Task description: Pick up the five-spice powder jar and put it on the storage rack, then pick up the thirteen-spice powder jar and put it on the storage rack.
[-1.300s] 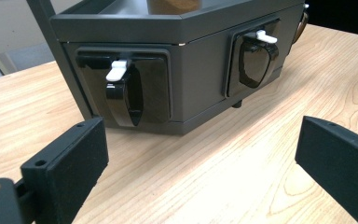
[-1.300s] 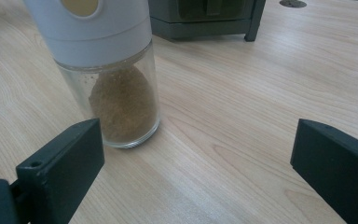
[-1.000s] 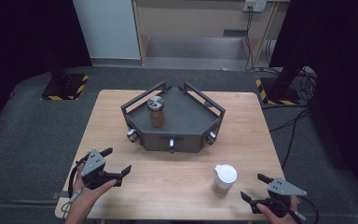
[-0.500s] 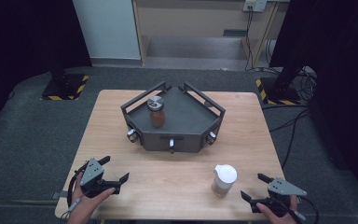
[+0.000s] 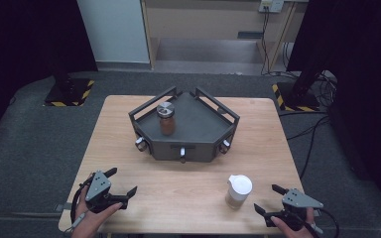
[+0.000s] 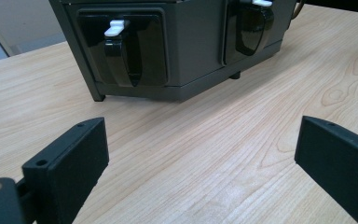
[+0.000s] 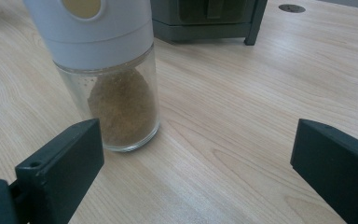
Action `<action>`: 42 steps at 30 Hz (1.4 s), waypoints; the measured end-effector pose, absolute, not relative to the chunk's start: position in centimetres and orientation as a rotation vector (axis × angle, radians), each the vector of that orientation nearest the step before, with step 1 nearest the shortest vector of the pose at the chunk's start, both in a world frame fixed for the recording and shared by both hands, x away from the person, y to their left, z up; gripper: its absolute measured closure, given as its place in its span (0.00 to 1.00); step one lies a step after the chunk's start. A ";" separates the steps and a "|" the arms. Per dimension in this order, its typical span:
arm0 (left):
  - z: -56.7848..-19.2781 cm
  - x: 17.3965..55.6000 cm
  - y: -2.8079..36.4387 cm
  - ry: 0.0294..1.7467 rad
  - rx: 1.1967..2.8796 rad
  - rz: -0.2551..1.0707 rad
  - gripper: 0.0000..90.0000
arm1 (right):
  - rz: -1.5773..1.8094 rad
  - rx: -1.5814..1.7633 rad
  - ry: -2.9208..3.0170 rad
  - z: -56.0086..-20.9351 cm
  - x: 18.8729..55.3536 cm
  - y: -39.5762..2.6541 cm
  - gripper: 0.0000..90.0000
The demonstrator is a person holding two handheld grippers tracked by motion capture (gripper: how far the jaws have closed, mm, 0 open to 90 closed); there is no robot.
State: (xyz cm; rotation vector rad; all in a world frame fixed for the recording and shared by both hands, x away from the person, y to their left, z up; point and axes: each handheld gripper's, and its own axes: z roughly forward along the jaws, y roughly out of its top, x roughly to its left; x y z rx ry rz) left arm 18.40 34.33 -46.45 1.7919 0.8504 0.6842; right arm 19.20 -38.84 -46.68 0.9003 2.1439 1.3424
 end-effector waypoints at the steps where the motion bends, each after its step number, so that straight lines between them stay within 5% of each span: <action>1: -46.5 18.4 34.3 0.850 1.792 0.685 0.03 | 1.342 0.902 2.142 -46.7 19.2 -38.8 0.03; 29: -47.0 18.2 35.1 0.868 1.764 0.686 0.02 | 1.340 0.940 2.182 -46.9 18.9 -38.9 0.03; 42: -47.2 17.9 35.4 0.880 1.745 0.690 0.02 | 1.336 0.866 2.208 -44.4 19.4 -38.7 0.03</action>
